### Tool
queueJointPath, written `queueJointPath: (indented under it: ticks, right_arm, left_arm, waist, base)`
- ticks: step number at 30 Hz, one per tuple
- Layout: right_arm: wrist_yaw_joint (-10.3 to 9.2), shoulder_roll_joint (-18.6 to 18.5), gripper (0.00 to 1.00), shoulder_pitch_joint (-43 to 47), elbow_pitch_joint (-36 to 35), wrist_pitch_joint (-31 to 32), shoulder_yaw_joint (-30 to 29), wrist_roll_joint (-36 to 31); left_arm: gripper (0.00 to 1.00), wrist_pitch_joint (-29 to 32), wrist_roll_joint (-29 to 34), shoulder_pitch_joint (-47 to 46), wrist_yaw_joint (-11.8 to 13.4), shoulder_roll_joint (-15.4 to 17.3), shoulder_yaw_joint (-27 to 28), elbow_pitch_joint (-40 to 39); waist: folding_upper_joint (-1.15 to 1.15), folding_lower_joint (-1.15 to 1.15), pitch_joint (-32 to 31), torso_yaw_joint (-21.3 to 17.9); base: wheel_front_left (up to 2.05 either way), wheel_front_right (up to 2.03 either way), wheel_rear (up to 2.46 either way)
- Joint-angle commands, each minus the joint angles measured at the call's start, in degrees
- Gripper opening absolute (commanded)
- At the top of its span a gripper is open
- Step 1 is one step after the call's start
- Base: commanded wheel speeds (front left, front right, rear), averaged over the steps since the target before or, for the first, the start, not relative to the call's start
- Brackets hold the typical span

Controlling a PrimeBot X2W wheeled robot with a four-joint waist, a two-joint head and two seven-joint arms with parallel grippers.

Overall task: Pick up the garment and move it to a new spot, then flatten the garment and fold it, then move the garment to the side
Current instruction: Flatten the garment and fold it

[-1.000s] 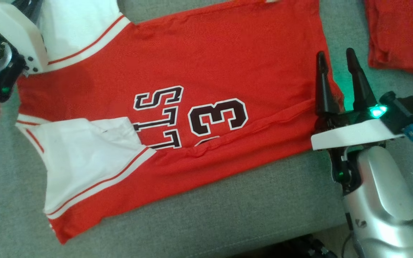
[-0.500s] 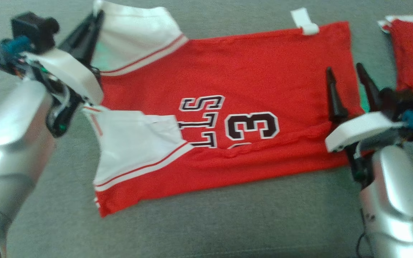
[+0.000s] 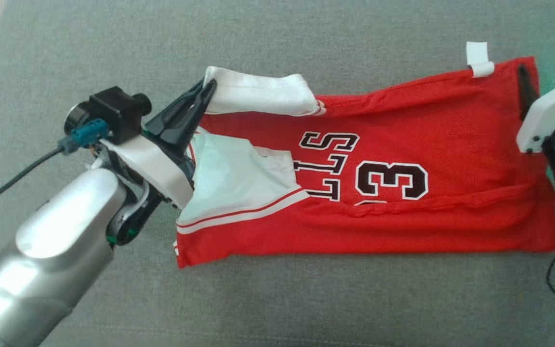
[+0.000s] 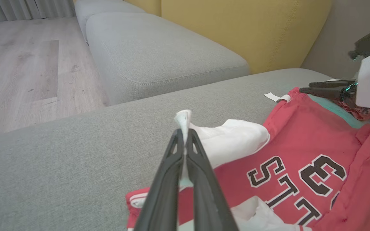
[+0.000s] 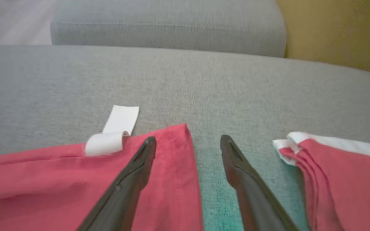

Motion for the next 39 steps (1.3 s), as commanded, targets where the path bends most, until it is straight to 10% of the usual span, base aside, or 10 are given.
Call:
queueJointPath:
  ticks: [1,10,12,29,39]
  right_arm:
    - [-0.05,-1.2,1.0,-2.7,0.8,0.9,-0.1,-0.8]
    - [-0.05,-3.0,1.0,-8.5,10.9,0.9,3.2,-2.6]
    - [-0.05,-3.4,0.0,-9.2,12.5,0.8,4.9,-3.0]
    - [-0.05,-3.2,0.0,-17.0,13.1,-9.6,13.1,6.1]
    - [-0.05,-3.4,0.0,-22.0,10.8,-15.0,17.3,12.6]
  left_arm:
    - [0.0,0.2,0.2,-1.1,1.0,2.7,2.0,-3.3]
    - [0.0,1.4,0.3,-0.7,2.7,3.7,1.8,-7.6]
    - [0.0,1.6,0.2,-0.8,2.7,3.8,1.9,-7.4]
    - [0.0,0.9,1.1,-9.7,2.8,5.7,5.8,0.9]
    - [0.0,-3.2,7.4,-26.0,1.9,1.5,6.7,16.4]
  waist:
    - [0.0,0.01,1.0,0.6]
    - [0.0,0.01,3.3,1.4]
    - [0.0,0.01,3.3,1.2]
    - [0.0,0.01,3.0,-3.5]
    - [0.0,0.01,5.5,-5.7]
  base:
    - [0.0,0.0,0.0]
    - [0.0,0.0,0.0]
    - [0.0,0.0,0.0]
    - [0.0,0.0,0.0]
    - [0.0,0.0,0.0]
